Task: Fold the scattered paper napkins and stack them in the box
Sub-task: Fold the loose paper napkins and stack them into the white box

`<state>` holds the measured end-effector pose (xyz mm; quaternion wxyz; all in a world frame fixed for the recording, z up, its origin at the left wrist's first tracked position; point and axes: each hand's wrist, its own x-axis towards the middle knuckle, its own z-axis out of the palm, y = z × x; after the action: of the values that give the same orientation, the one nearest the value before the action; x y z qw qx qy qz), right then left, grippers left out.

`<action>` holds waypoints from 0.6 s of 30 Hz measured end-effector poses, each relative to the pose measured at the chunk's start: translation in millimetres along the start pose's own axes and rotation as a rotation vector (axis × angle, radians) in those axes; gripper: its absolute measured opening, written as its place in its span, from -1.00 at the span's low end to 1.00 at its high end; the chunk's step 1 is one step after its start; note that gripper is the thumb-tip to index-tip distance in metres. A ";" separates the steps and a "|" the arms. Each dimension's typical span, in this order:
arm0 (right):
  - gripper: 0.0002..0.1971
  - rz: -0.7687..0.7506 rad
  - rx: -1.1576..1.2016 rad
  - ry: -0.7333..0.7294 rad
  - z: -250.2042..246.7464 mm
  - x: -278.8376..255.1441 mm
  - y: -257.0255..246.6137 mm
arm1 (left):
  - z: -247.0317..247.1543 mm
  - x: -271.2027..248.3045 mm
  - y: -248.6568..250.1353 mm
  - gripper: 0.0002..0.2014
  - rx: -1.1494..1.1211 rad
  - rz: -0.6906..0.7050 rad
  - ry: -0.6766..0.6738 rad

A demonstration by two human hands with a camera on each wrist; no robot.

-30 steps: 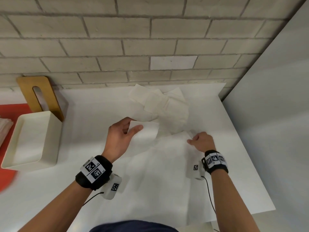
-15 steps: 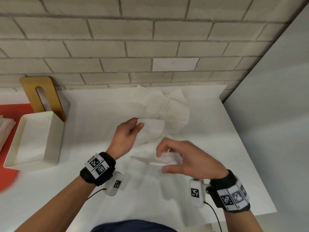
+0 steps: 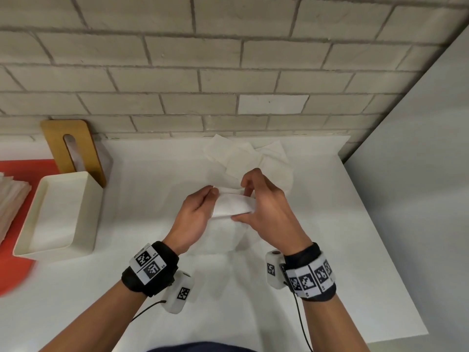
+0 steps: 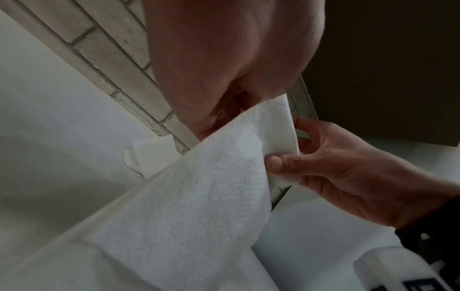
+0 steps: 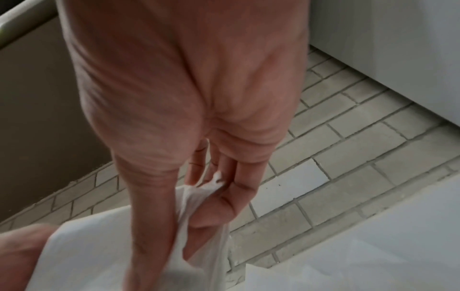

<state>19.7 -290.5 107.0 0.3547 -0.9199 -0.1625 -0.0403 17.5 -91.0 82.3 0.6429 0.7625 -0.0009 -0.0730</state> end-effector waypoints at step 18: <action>-0.27 0.609 0.827 0.253 47.5 -4.3 -4.5 | -2.5 10.3 -8.8 -0.64 0.174 0.117 0.162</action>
<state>12.2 -256.9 73.6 0.7005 -0.6966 0.1539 0.0213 27.2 -88.0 72.9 0.5753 0.8175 0.0003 0.0269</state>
